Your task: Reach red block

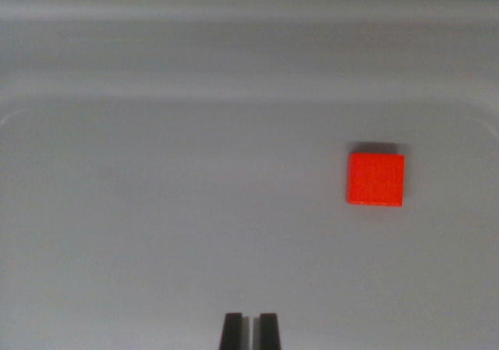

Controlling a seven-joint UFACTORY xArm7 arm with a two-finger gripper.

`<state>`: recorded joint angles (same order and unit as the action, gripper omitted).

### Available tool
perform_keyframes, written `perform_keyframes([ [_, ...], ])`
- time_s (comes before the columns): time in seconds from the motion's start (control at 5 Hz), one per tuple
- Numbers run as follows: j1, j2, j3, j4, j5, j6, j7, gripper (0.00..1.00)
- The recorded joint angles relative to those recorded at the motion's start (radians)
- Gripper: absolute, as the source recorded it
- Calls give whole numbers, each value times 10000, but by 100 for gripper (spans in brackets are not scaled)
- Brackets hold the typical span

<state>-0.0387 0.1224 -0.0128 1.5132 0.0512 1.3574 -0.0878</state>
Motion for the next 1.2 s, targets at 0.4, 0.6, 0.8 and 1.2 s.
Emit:
perform_keyframes([
  [0.4,-90,398,-36,-76,12,-441,-98,0],
  [0.6,-184,809,-73,-154,25,-895,-198,0],
  [0.8,-184,809,-73,-154,25,-895,-198,0],
  [1.2,-276,1216,-109,-232,38,-1344,-298,0],
])
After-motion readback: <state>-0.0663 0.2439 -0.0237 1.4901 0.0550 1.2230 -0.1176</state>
